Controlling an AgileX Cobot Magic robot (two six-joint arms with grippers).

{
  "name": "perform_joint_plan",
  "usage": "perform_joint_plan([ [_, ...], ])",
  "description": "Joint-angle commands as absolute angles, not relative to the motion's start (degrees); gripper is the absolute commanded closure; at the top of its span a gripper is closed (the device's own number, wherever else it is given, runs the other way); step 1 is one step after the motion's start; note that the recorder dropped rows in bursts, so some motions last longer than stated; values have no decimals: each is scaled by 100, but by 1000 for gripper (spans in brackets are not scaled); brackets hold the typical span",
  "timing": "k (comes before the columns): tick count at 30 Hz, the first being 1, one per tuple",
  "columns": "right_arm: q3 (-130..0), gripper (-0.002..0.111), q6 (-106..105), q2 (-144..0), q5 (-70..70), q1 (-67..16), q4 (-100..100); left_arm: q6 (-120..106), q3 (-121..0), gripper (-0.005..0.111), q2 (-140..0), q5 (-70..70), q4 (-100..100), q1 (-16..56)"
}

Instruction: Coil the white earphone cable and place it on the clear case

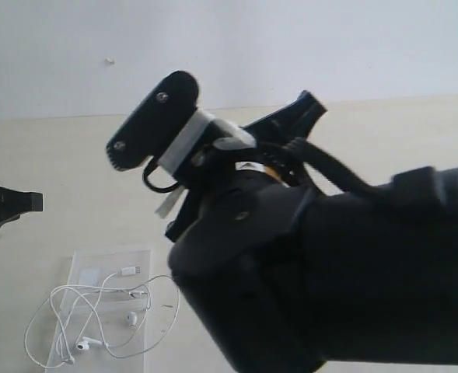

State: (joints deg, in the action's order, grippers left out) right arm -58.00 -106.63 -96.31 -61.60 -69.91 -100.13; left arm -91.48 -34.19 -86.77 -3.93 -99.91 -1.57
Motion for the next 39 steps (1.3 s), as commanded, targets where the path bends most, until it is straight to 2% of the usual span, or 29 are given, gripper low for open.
perform_joint_plan([
  [1,-5407,108,-10608,-9036,-6511,-7001,-9995,-9074,-3464,107,-8594,-523,-9995,-173],
  [10,-4924,108,-10131,-7701,-6616,-7001,-9995,-8925,-3819,107,-8046,-863,-9995,-173],
  [14,-4524,108,-9645,-6933,-6630,-7001,-9946,-8937,-3771,107,-6993,-700,-9896,-173],
  [19,-3710,108,-8853,-6200,-6108,-7001,-9411,-8937,-3188,107,-5485,206,-9764,-173],
  [25,-2867,108,-7541,-5527,-5449,-7001,-8661,-8937,-2017,107,-3666,389,-9995,-173],
  [31,-2608,108,-7451,-5375,-4970,-7001,-8895,-8629,-1448,107,-2741,569,-9995,-173],
  [34,-2545,108,-7513,-5360,-4981,-7001,-9261,-8336,-1281,107,-2591,968,-9995,-173],
  [39,-2558,108,-7515,-5335,-4943,-7001,-9989,-8348,-1255,107,-2516,782,-9995,-173],
])
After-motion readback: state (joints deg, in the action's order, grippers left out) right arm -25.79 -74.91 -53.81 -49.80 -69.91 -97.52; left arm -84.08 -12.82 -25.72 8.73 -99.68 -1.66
